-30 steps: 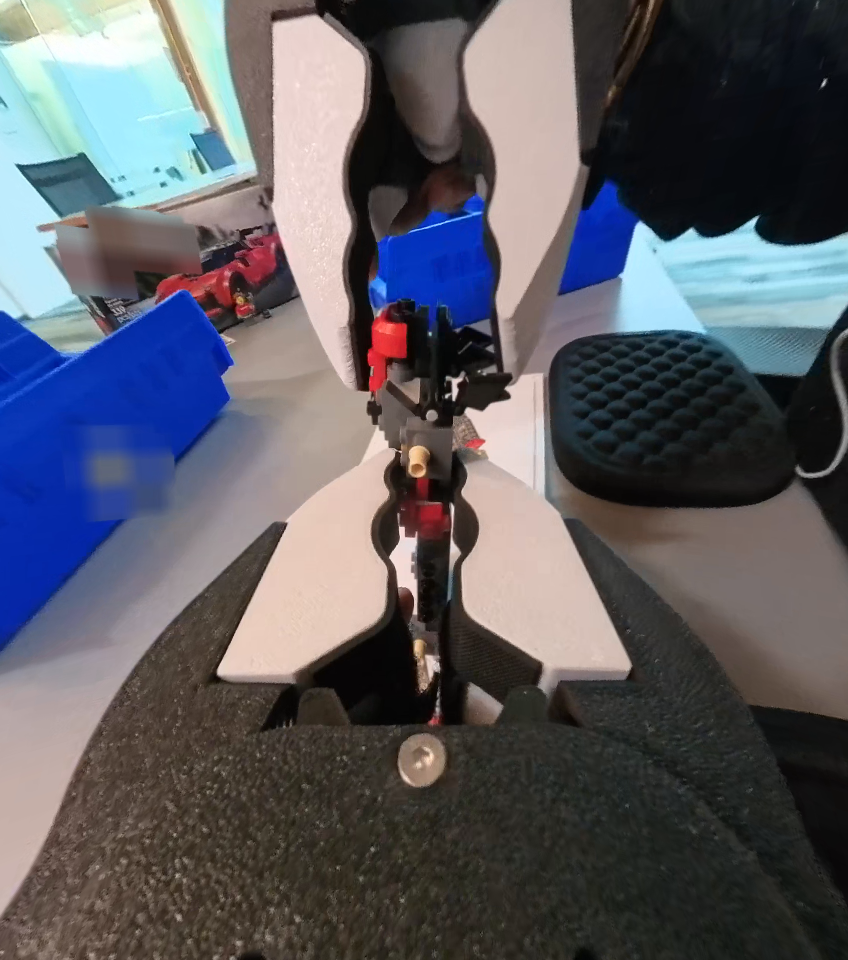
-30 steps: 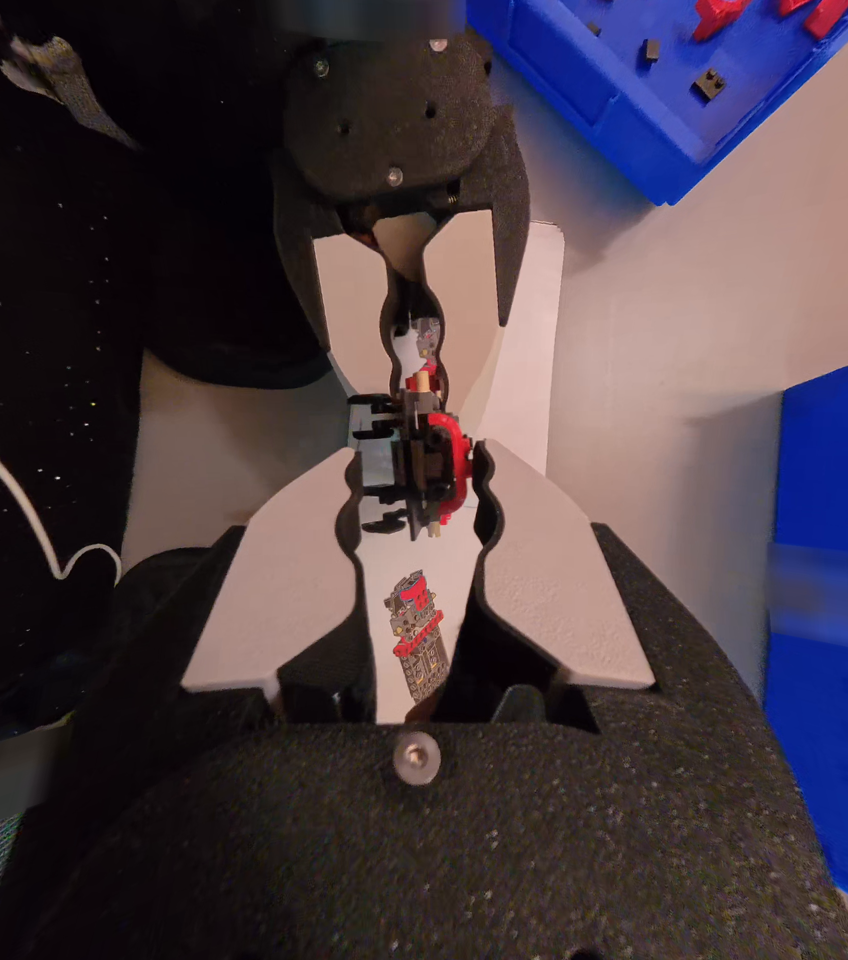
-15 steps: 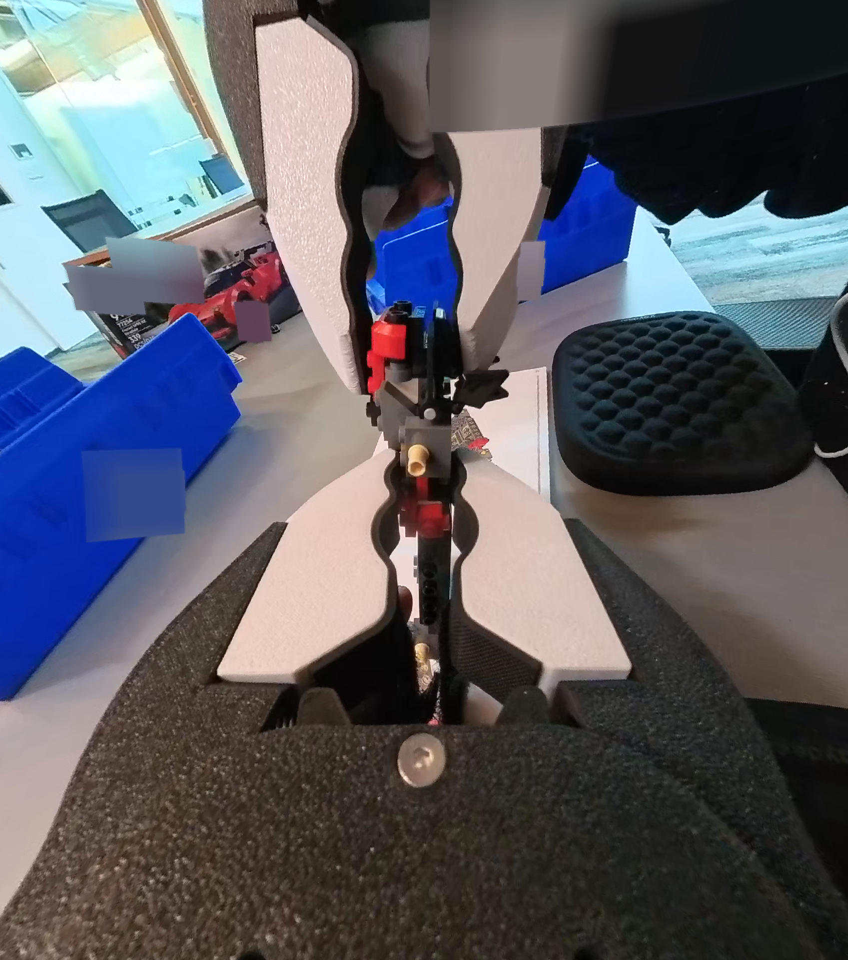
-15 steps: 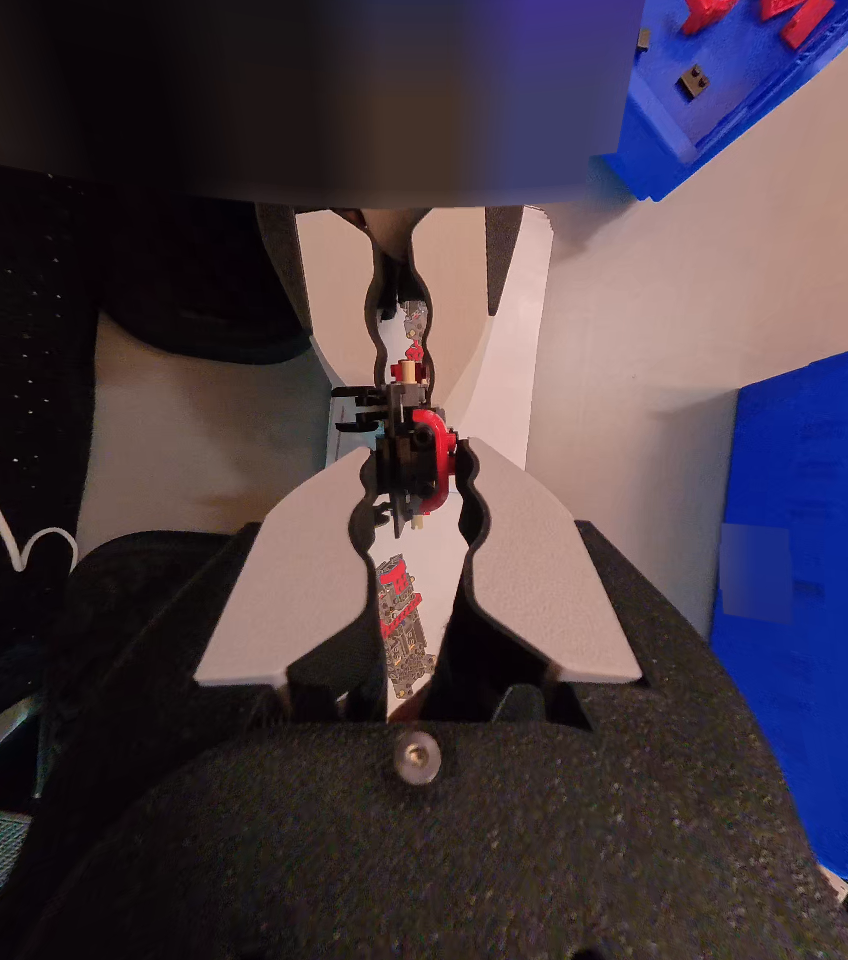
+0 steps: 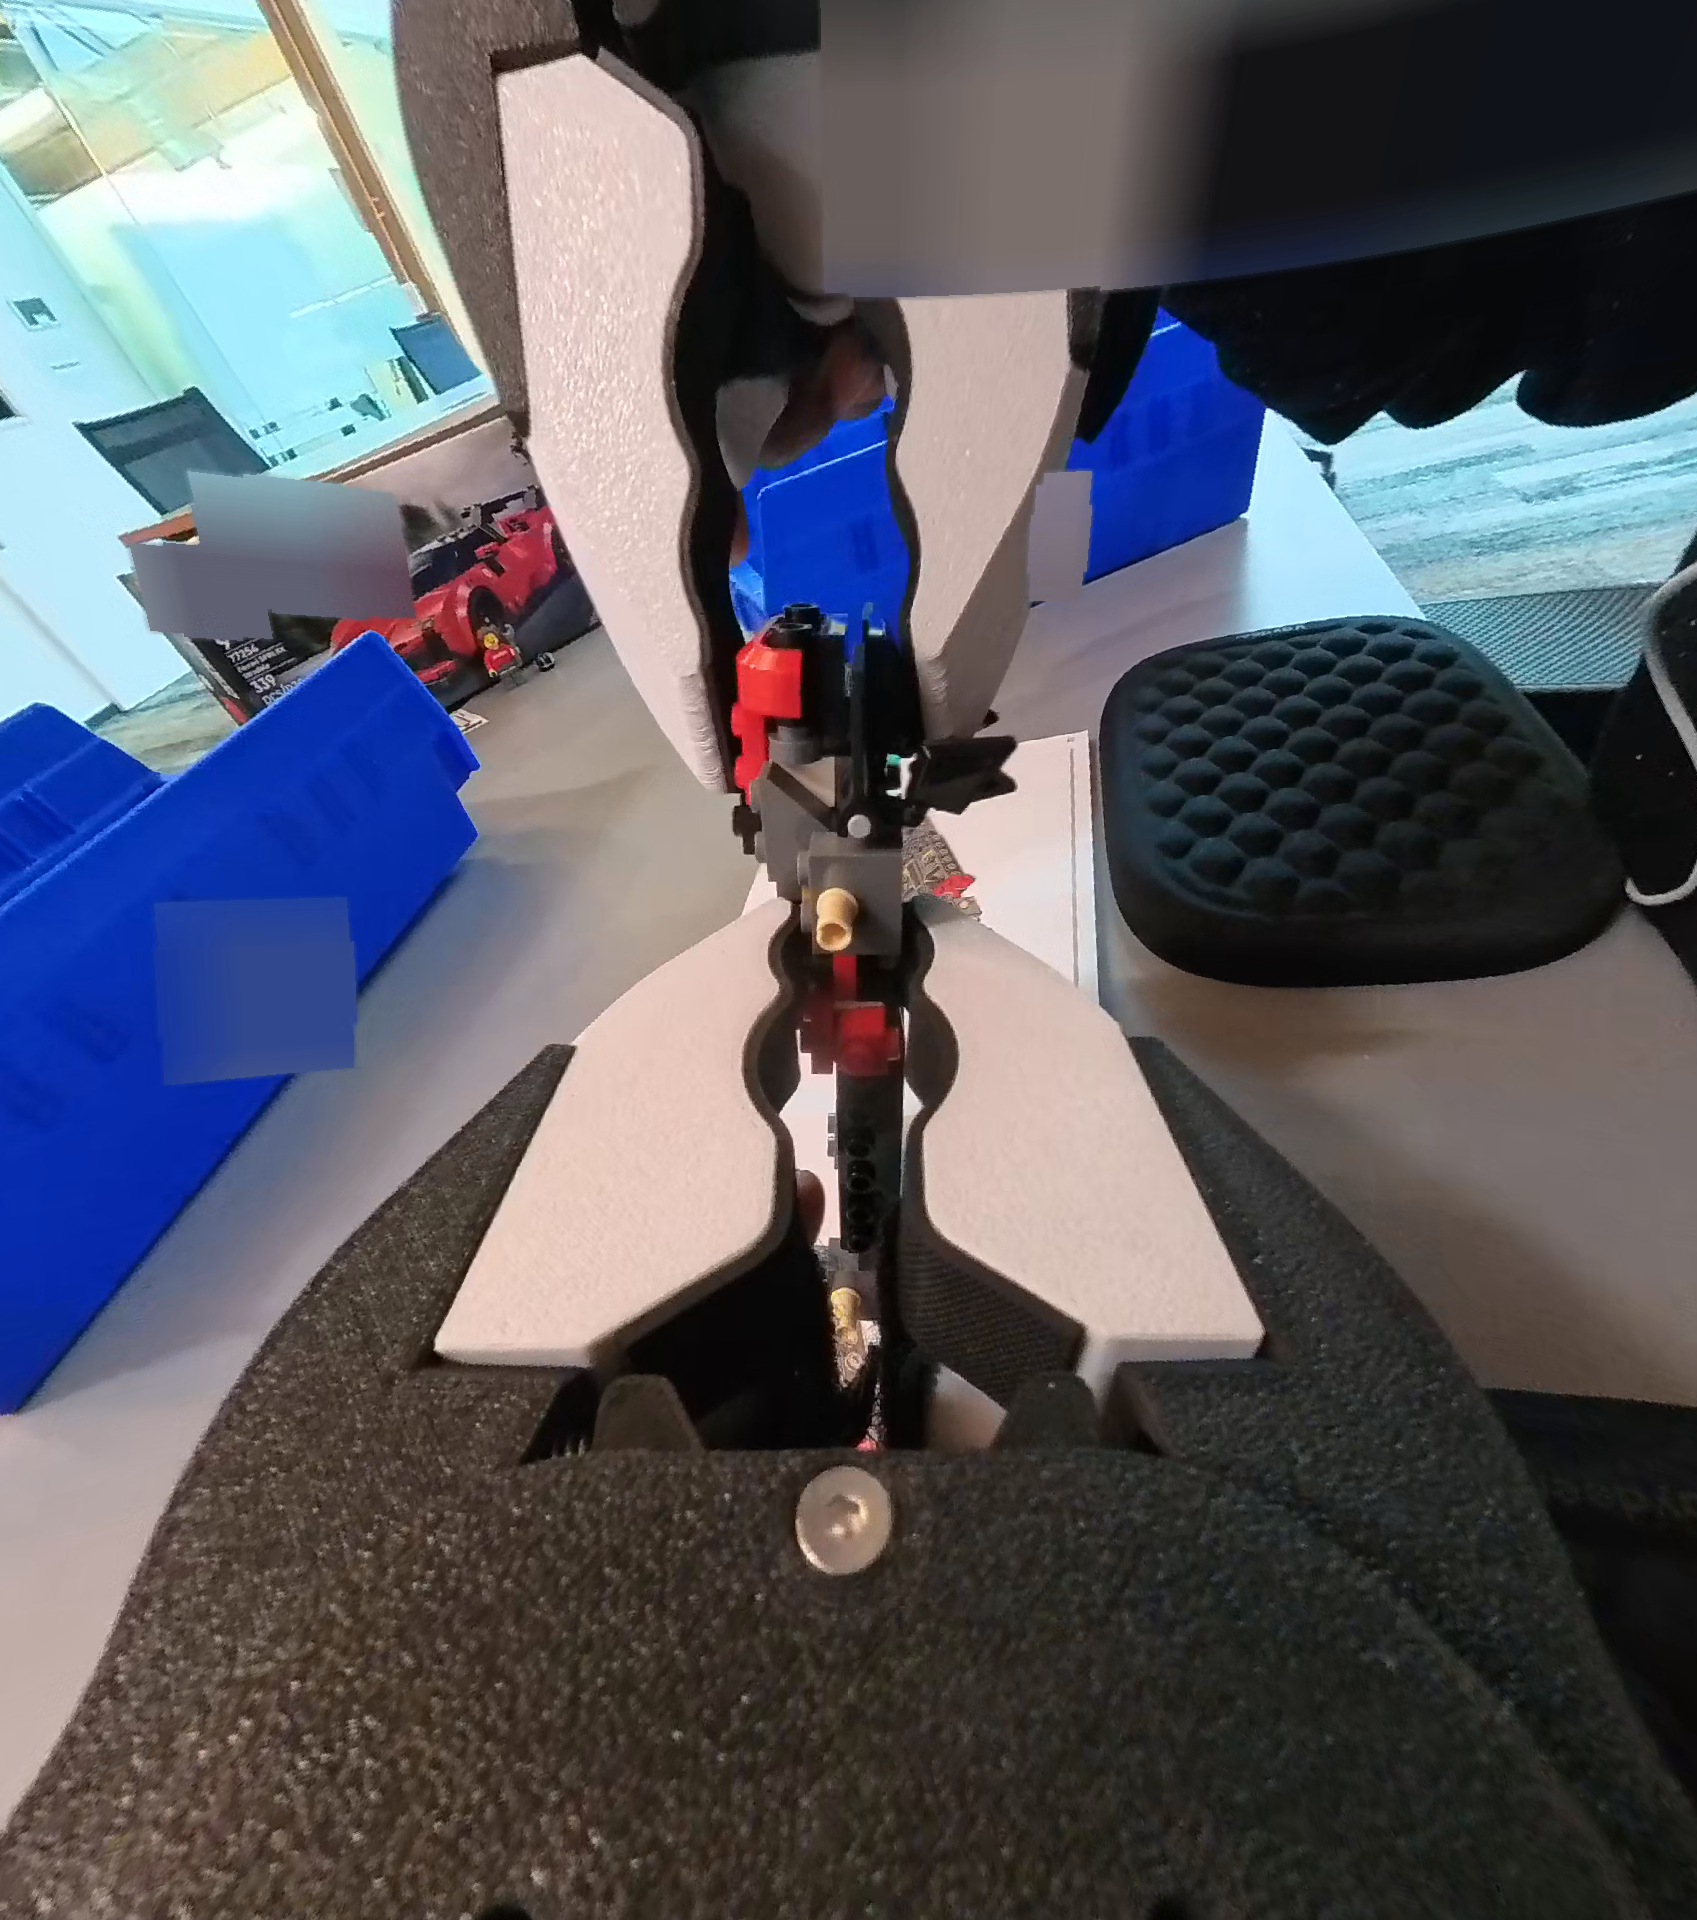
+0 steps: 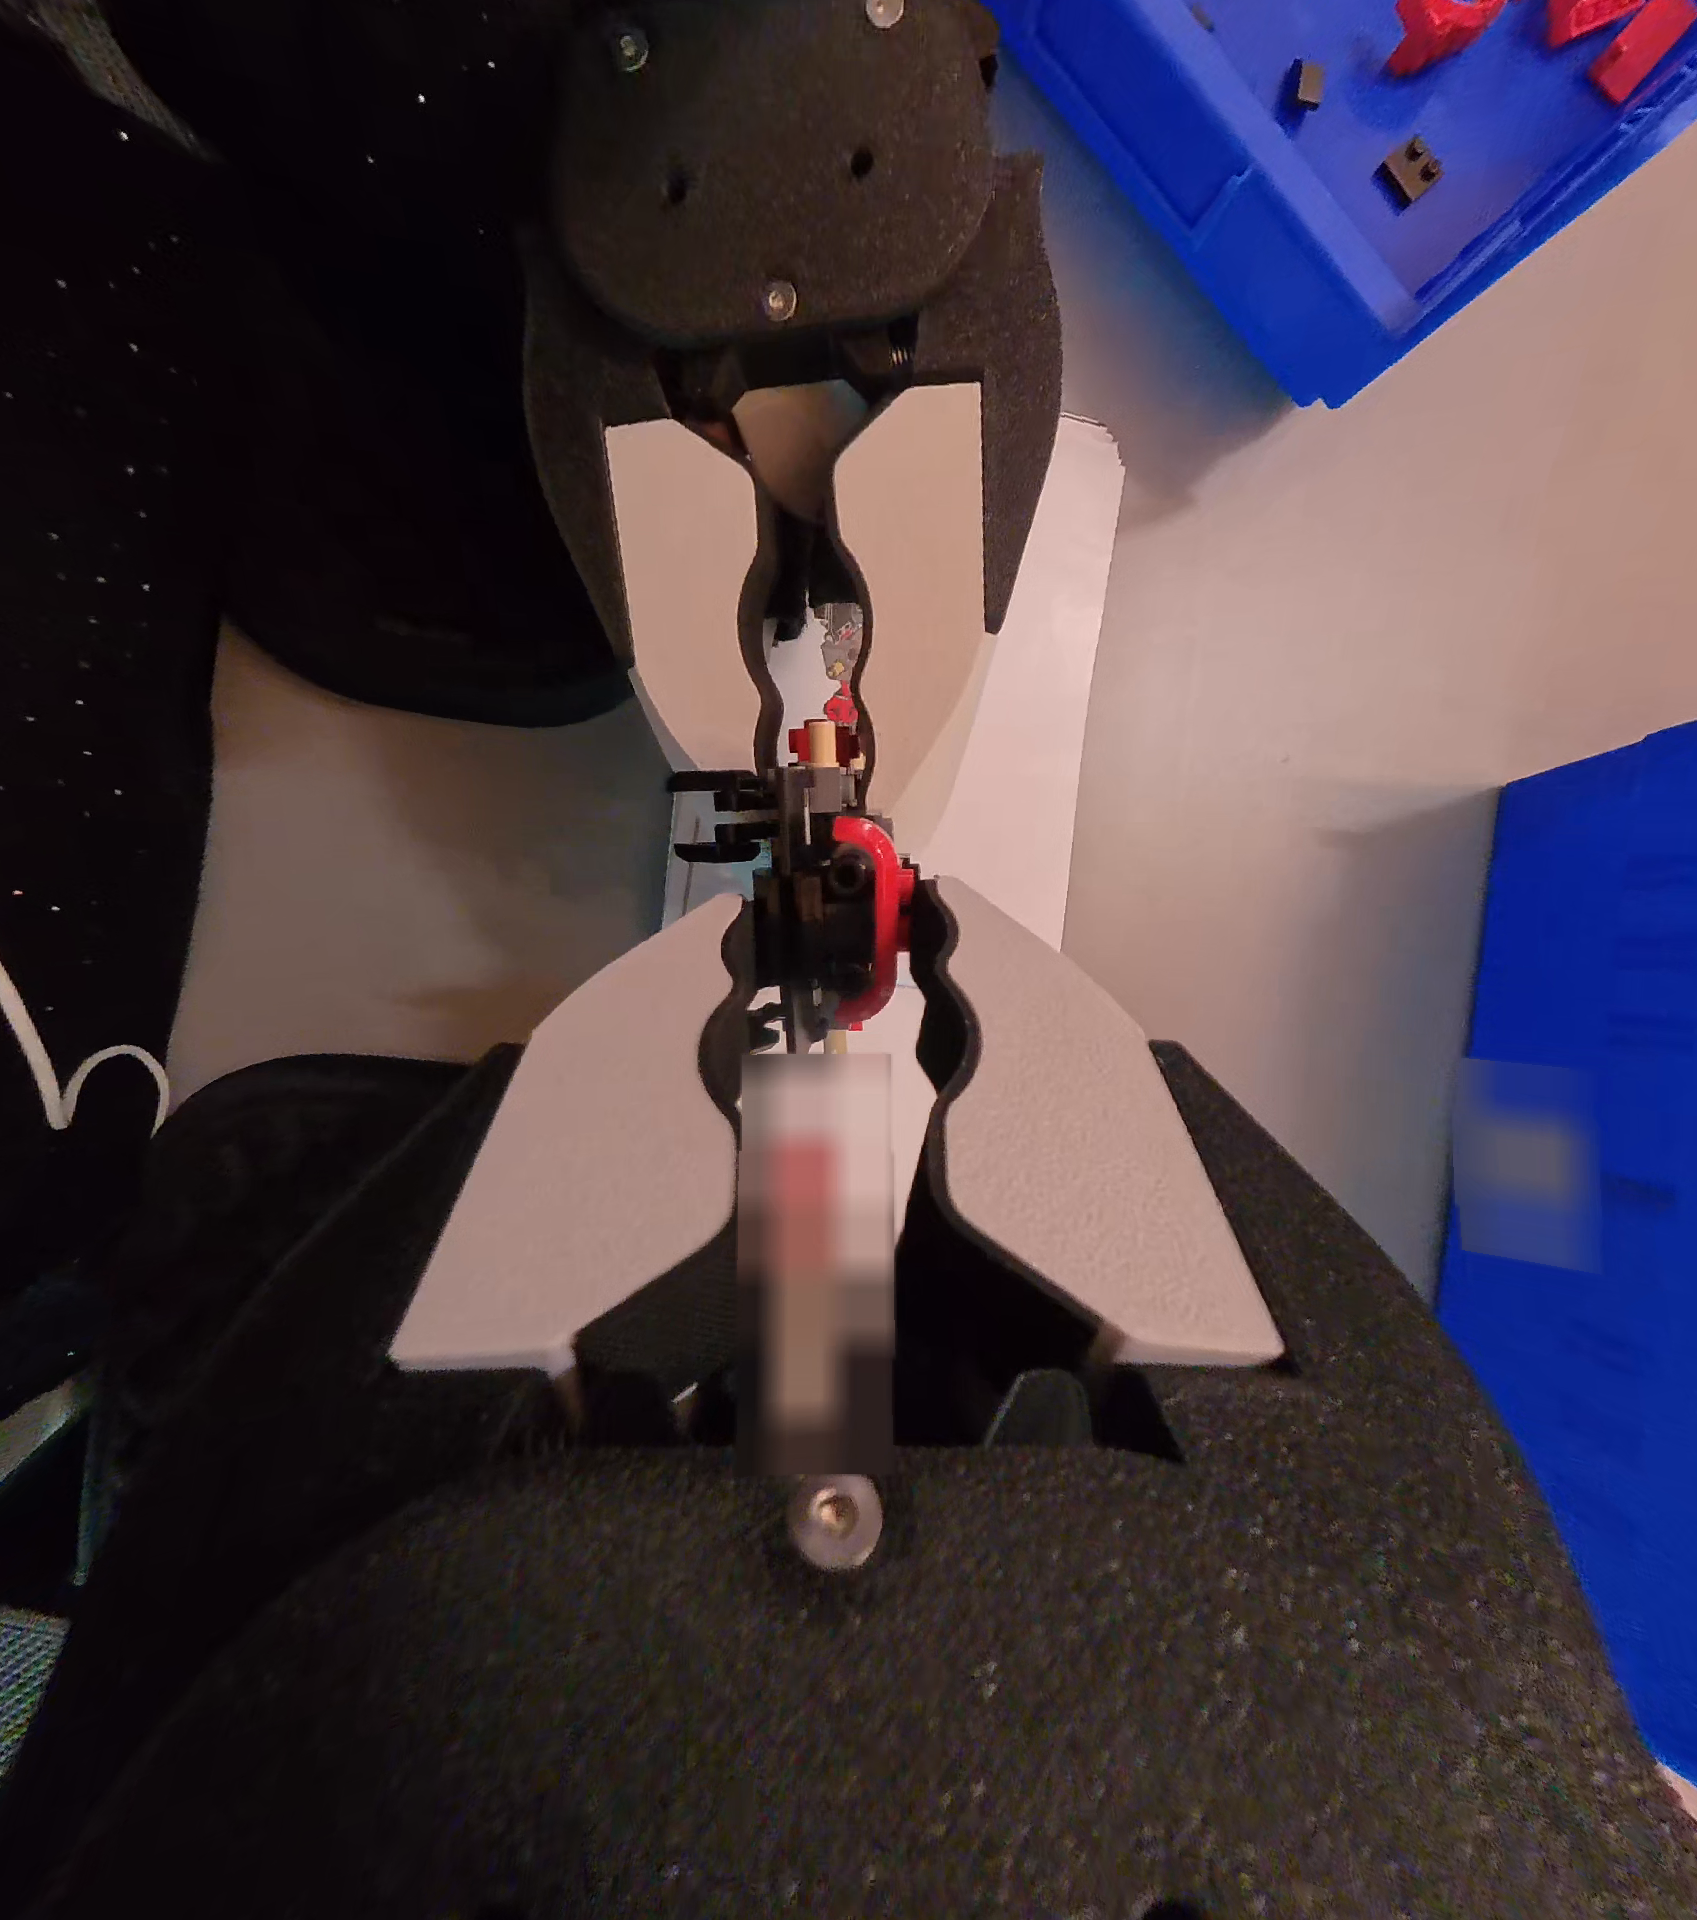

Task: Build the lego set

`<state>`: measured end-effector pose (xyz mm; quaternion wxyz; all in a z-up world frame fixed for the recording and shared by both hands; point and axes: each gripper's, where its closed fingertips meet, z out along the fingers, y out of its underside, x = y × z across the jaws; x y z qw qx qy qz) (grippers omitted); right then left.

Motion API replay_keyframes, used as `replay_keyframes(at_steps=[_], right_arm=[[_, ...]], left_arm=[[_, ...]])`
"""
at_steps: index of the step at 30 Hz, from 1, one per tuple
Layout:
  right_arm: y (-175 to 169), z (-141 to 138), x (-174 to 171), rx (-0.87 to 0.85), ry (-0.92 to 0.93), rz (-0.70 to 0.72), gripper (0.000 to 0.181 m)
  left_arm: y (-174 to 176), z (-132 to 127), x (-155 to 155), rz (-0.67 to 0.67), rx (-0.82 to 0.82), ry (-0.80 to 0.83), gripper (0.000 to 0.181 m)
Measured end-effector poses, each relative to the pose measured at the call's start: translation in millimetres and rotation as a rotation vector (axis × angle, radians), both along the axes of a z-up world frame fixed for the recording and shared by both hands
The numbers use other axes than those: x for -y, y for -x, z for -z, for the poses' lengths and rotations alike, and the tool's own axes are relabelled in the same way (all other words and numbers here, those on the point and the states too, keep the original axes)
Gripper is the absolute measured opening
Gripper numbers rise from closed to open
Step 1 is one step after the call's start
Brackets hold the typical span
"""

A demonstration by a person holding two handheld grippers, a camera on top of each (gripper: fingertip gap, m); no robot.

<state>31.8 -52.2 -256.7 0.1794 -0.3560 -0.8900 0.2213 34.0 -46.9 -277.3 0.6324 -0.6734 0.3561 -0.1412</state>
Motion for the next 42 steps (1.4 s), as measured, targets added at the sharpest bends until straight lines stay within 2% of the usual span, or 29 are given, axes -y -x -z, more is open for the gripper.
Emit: replay_keyframes(at_steps=[2, 4, 6, 10, 14, 18, 21, 24, 26, 30, 33, 36, 42], right_arm=[[1, -2, 1, -0.011, 0.019, -0.002, 0.029], [3, -9, 4, -0.042, 0.061, 0.002, 0.054], [6, -26, 7, -0.130, 0.126, -0.004, 0.065], [2, -67, 19, -0.395, 0.332, -0.049, 0.056], [-1, -81, 23, -0.589, 0.409, -0.070, 0.045], [-2, -88, 28, -0.645, 0.527, -0.096, 0.034], [-1, -89, 30, -0.670, 0.521, -0.104, 0.035], [2, -87, 40, -0.655, 0.512, -0.088, 0.055], [8, -85, 46, -0.680, 0.456, -0.070, 0.061], [16, -93, 57, -0.763, 0.390, -0.046, 0.051], [21, -93, 65, -0.765, 0.387, -0.047, 0.050], [25, -90, 73, -0.795, 0.351, -0.071, 0.047], [31, -94, 82, -0.844, 0.312, -0.088, 0.041]], left_arm=[[0, -1, 0, 0.016, 0.023, 0.003, 0.015], [-1, -6, 4, 0.054, 0.071, -0.005, 0.015], [-1, -14, 8, 0.084, 0.114, -0.044, 0.015], [3, -40, 18, 0.157, 0.280, -0.135, 0.015], [6, -61, 30, 0.244, 0.412, -0.221, 0.015], [7, -69, 36, 0.295, 0.481, -0.249, 0.015], [11, -77, 41, 0.326, 0.551, -0.262, 0.015], [13, -83, 46, 0.365, 0.614, -0.275, 0.015], [14, -87, 51, 0.405, 0.647, -0.284, 0.015], [15, -94, 58, 0.461, 0.690, -0.313, 0.015], [12, -97, 65, 0.489, 0.653, -0.349, 0.015], [10, -100, 69, 0.479, 0.598, -0.394, 0.015], [16, -105, 73, 0.486, 0.604, -0.431, 0.015]])
